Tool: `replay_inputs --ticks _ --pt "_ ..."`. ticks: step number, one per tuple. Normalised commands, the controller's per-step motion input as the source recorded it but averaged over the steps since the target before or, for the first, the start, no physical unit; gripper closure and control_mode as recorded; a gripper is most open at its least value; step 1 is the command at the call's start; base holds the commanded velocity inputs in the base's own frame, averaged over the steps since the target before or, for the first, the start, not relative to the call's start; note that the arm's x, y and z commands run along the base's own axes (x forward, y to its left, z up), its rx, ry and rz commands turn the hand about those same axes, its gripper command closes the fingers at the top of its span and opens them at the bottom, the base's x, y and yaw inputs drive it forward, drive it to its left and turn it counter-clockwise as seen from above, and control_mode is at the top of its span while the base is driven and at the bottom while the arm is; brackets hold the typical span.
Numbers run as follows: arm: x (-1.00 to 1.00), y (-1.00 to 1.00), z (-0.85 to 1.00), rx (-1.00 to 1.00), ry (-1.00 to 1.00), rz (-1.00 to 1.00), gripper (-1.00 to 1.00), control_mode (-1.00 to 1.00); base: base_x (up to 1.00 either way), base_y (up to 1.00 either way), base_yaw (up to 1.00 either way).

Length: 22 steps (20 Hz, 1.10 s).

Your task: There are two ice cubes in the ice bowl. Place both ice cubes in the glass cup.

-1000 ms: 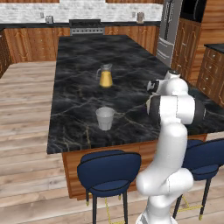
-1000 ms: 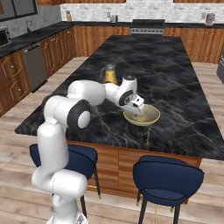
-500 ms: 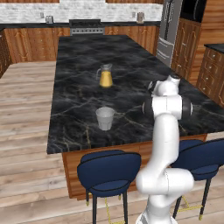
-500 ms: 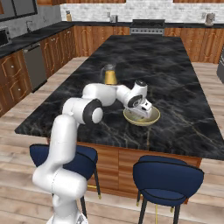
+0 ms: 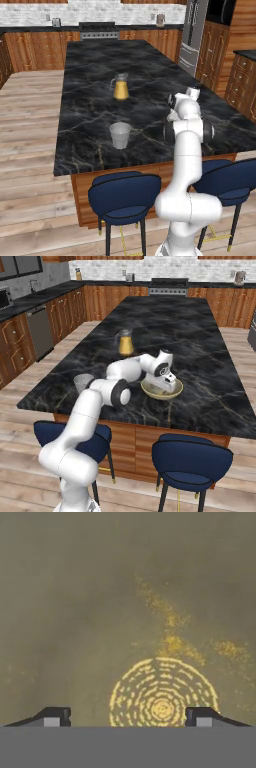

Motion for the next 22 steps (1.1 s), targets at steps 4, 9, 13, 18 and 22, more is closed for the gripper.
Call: replay_inputs --ticks 4,9,13,18,22 --pt "-0.67 0.74 -0.66 0.0 0.38 -0.01 1.0 -1.0 0.0 0.0 0.0" --pt "-1.0 0.99 -0.22 0.04 0.09 -0.14 1.0 -1.0 0.0 0.0 0.0" --pt "-0.64 0.34 0.51 0.14 -0.1 -0.28 1.0 -1.0 0.0 0.0 0.0" --pt "-0.36 0.0 1.0 0.08 -0.23 -0.23 1.0 -1.0 0.0 0.0 0.0" --pt "-1.0 0.57 0.58 0.02 -0.24 -0.08 1.0 -1.0 0.0 0.0 0.0"
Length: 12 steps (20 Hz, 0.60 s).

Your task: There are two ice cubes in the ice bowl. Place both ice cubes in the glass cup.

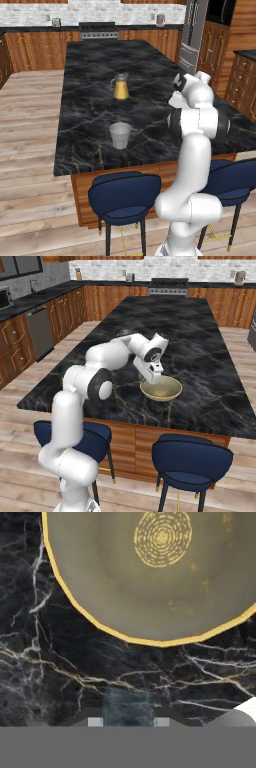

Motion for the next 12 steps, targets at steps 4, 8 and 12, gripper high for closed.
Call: replay_inputs --ticks 4,8,12 --pt "-0.93 1.0 0.35 -0.01 -0.19 -0.02 1.0 -1.0 0.0 0.0 0.0" --pt "-0.31 1.0 0.78 -0.04 -0.2 -0.02 1.0 -1.0 0.0 0.0 0.0" --pt "0.07 1.0 0.52 -0.06 -0.02 0.0 1.0 -1.0 0.0 0.0 0.0"
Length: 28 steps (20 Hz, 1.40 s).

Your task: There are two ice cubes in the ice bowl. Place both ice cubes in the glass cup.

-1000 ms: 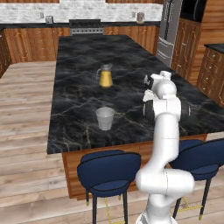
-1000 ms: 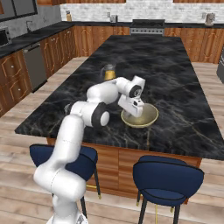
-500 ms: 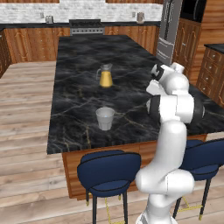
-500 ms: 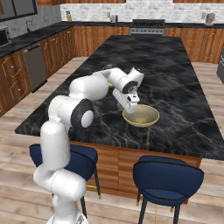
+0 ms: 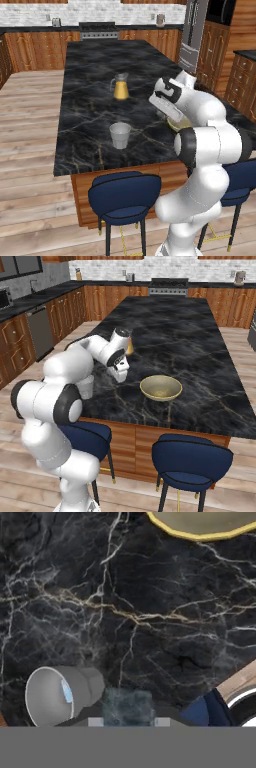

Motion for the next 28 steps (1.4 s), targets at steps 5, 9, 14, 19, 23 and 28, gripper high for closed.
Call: replay_inputs --ticks 5,9,14,19,23,28 --pt "0.29 1.0 0.26 -0.1 0.12 0.0 1.0 -1.0 0.0 0.0 0.0" --pt "0.39 0.96 0.11 -0.11 0.19 0.0 1.0 -1.0 0.0 0.0 0.0" --pt "0.23 0.5 -0.09 -0.17 0.1 0.0 1.0 -1.0 0.0 0.0 0.0" --pt "0.26 0.17 -0.42 -0.05 0.05 0.0 1.0 -1.0 0.0 0.0 0.0" --pt "0.28 0.14 -0.44 0.0 0.01 0.0 1.0 -1.0 0.0 0.0 0.0" --pt "0.21 0.03 -0.34 0.0 0.0 0.0 1.0 -1.0 0.0 0.0 0.0"
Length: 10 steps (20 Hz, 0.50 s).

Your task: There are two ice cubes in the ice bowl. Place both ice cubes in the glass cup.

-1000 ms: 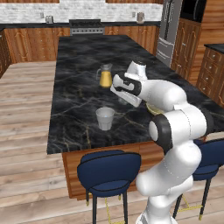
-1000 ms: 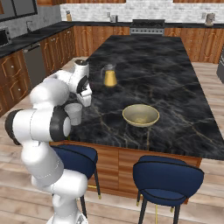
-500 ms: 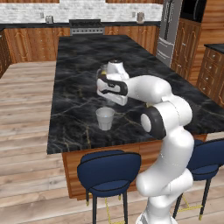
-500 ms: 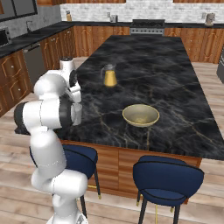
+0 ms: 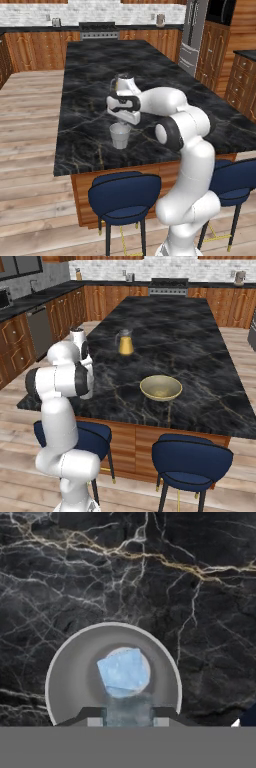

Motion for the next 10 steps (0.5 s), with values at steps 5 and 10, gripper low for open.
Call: replay_inputs --ticks 5,10 --pt "0.25 0.11 -0.19 0.0 0.0 0.0 1.0 -1.0 0.0 0.0 0.0" --pt "0.2 0.08 -0.18 0.0 0.0 0.0 1.0 -1.0 0.0 0.0 0.0"
